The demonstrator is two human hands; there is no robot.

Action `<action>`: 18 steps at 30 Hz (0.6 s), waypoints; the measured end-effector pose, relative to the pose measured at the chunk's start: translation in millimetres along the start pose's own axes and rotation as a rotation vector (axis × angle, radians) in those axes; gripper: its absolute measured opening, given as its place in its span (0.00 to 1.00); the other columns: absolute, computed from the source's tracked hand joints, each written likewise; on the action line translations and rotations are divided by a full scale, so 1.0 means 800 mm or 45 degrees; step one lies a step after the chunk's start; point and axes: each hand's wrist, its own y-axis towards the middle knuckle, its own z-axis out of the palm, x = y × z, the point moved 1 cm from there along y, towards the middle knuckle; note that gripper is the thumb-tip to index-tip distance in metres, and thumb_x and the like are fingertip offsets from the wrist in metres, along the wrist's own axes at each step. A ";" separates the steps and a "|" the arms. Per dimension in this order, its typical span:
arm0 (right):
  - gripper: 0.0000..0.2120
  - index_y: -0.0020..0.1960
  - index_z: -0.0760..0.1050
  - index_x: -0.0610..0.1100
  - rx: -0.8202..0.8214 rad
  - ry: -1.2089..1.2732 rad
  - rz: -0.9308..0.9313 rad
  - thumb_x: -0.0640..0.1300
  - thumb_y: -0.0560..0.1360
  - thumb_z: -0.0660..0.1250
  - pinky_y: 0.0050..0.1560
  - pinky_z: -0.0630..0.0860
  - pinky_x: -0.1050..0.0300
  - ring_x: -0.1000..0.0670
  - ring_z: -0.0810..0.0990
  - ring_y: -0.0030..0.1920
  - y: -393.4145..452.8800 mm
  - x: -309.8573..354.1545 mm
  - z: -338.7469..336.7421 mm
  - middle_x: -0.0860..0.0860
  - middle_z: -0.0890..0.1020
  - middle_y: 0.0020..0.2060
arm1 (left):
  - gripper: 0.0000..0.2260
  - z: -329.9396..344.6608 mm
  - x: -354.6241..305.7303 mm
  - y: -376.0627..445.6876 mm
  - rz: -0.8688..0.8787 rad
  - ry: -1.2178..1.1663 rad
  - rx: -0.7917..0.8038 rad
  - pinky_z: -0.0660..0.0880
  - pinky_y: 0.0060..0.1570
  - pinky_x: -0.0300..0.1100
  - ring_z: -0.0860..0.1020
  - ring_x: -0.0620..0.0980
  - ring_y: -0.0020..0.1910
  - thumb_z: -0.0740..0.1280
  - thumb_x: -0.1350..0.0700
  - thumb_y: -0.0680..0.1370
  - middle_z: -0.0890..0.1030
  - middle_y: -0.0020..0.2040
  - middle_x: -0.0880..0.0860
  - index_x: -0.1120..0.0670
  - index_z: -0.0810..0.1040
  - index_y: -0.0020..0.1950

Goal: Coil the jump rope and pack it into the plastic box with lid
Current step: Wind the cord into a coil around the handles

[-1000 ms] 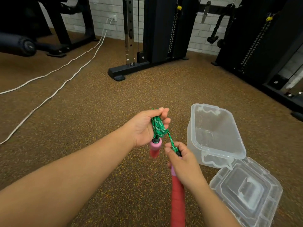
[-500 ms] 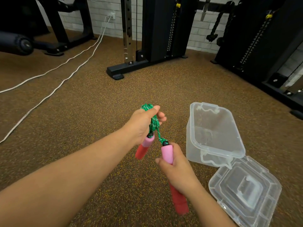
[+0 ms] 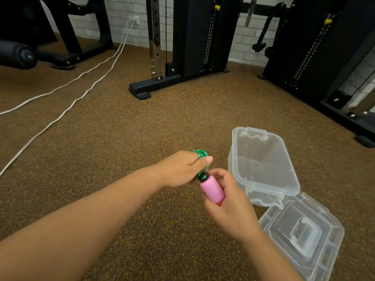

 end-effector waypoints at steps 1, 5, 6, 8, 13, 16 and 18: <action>0.22 0.58 0.61 0.63 0.001 0.005 0.003 0.50 0.70 0.68 0.39 0.79 0.45 0.53 0.80 0.39 -0.001 0.000 -0.001 0.60 0.80 0.48 | 0.27 0.000 -0.002 -0.001 -0.027 0.001 0.049 0.70 0.34 0.44 0.71 0.49 0.29 0.51 0.40 0.80 0.75 0.31 0.54 0.60 0.76 0.37; 0.27 0.58 0.58 0.65 -0.032 0.201 0.086 0.46 0.67 0.67 0.41 0.79 0.45 0.54 0.79 0.40 -0.002 -0.001 0.000 0.59 0.77 0.49 | 0.31 0.001 -0.012 0.001 -0.131 -0.033 0.107 0.68 0.26 0.37 0.72 0.46 0.20 0.47 0.34 0.77 0.74 0.25 0.54 0.56 0.71 0.30; 0.31 0.59 0.56 0.67 -0.017 0.278 0.119 0.44 0.66 0.67 0.43 0.79 0.49 0.55 0.78 0.43 -0.002 -0.002 0.001 0.58 0.75 0.52 | 0.31 0.001 -0.014 0.002 -0.139 -0.036 0.100 0.71 0.29 0.39 0.73 0.48 0.21 0.46 0.33 0.76 0.73 0.23 0.54 0.55 0.69 0.28; 0.40 0.66 0.51 0.67 0.077 0.443 0.143 0.41 0.67 0.70 0.47 0.77 0.63 0.59 0.75 0.54 0.000 0.001 0.005 0.59 0.69 0.61 | 0.32 0.001 -0.016 0.004 -0.155 -0.044 0.143 0.74 0.33 0.43 0.75 0.52 0.22 0.45 0.32 0.76 0.72 0.22 0.53 0.54 0.70 0.26; 0.39 0.67 0.61 0.58 0.365 0.973 0.097 0.32 0.66 0.73 0.49 0.77 0.61 0.53 0.81 0.50 0.003 0.017 0.009 0.49 0.83 0.50 | 0.34 0.010 -0.022 0.004 -0.231 -0.144 0.348 0.70 0.28 0.38 0.72 0.50 0.21 0.44 0.31 0.75 0.72 0.22 0.52 0.54 0.75 0.31; 0.31 0.65 0.68 0.51 0.381 1.087 0.162 0.32 0.66 0.72 0.50 0.77 0.53 0.47 0.82 0.48 0.005 0.018 0.003 0.43 0.83 0.46 | 0.35 0.007 -0.024 0.006 -0.283 -0.186 0.573 0.69 0.32 0.39 0.71 0.49 0.23 0.42 0.29 0.74 0.70 0.23 0.52 0.54 0.75 0.31; 0.28 0.64 0.68 0.43 0.438 1.086 0.200 0.31 0.66 0.71 0.51 0.78 0.52 0.45 0.83 0.49 0.005 0.014 0.000 0.43 0.84 0.46 | 0.33 0.006 -0.023 0.004 -0.276 -0.393 0.856 0.70 0.32 0.39 0.69 0.50 0.24 0.45 0.32 0.76 0.67 0.23 0.52 0.56 0.76 0.35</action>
